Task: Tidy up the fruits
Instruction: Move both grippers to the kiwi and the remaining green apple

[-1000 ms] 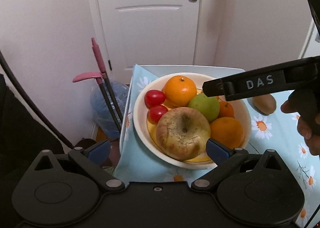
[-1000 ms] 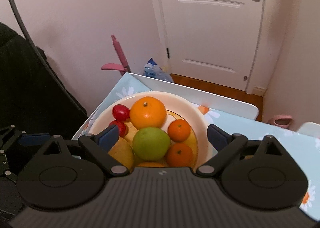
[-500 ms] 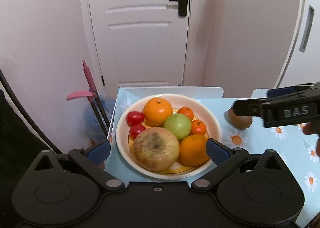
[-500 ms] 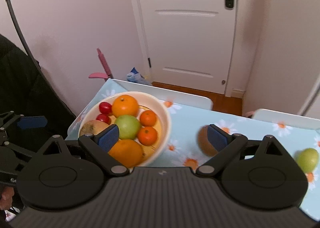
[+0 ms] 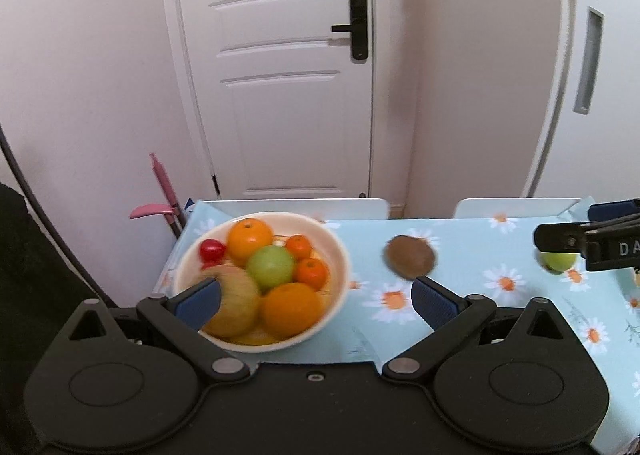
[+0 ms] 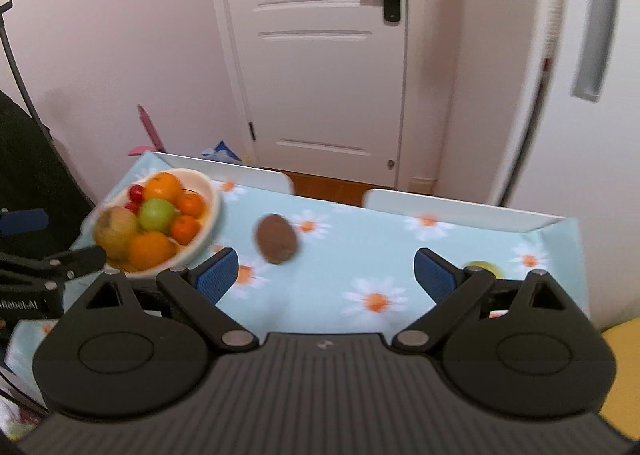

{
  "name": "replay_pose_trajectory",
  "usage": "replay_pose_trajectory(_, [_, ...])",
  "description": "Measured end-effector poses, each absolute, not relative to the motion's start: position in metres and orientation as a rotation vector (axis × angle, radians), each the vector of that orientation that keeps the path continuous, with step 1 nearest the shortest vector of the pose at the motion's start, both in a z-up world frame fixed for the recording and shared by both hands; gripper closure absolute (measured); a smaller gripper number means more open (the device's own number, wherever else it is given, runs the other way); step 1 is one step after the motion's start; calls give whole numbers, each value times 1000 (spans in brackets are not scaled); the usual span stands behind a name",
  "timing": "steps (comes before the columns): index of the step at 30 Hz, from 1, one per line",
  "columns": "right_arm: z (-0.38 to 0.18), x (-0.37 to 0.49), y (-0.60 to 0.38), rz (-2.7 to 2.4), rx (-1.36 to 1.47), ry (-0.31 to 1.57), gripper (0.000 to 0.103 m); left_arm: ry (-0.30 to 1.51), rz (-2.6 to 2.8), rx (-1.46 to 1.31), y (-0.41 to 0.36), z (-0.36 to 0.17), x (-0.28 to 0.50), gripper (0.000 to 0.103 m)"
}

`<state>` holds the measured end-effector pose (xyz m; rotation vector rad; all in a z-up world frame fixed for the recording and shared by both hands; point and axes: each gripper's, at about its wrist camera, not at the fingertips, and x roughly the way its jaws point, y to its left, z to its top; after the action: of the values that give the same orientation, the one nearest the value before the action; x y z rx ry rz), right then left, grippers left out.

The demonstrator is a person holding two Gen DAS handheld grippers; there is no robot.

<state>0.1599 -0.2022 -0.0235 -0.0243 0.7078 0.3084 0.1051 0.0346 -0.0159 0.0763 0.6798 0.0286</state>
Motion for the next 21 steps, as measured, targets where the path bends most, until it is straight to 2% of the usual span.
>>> replay_pose_trajectory(10, [-47,177,-293,296,-36,724,0,680,11,108,-36,-35,131,1])
replay_pose_trajectory(21, [-95,214,-335,310,8,771,0,729,37,122,-62,-86,191,10])
